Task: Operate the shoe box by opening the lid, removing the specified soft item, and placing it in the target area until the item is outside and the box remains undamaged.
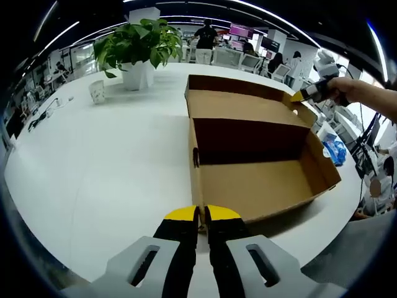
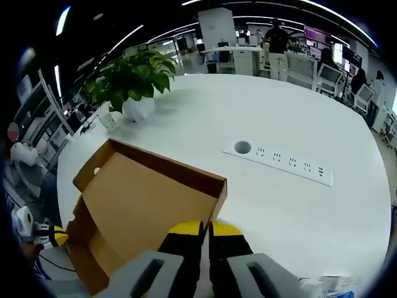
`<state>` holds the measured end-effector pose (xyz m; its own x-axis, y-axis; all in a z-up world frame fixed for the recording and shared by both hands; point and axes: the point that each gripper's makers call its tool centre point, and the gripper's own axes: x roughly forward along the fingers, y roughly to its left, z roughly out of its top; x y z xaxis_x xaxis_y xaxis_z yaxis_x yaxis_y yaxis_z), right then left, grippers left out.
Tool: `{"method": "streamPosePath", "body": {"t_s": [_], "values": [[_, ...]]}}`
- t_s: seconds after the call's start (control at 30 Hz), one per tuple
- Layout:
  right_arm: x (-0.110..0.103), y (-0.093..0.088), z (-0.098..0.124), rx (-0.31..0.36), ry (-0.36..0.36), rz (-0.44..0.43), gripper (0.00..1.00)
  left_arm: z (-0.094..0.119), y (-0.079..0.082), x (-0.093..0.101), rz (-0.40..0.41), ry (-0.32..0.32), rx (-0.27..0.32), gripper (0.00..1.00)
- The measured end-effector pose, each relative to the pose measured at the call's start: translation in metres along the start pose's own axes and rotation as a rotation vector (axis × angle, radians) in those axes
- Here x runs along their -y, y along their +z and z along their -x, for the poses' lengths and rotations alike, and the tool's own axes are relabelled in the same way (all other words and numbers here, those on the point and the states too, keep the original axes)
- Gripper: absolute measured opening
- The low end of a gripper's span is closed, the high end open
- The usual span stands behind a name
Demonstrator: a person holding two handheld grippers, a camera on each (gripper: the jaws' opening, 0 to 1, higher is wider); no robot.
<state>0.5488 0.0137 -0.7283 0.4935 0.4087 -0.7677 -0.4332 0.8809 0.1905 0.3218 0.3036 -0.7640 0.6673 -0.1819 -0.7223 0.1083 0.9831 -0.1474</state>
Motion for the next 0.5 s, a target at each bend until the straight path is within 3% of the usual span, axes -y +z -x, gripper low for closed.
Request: {"method": "streamPosePath", "body": {"t_s": [0.5], "values": [[-0.015,0.014,0.033,0.142,0.018,0.051,0.0,0.0,-0.002,0.003,-0.011,-0.003,0.002,0.02]]}}
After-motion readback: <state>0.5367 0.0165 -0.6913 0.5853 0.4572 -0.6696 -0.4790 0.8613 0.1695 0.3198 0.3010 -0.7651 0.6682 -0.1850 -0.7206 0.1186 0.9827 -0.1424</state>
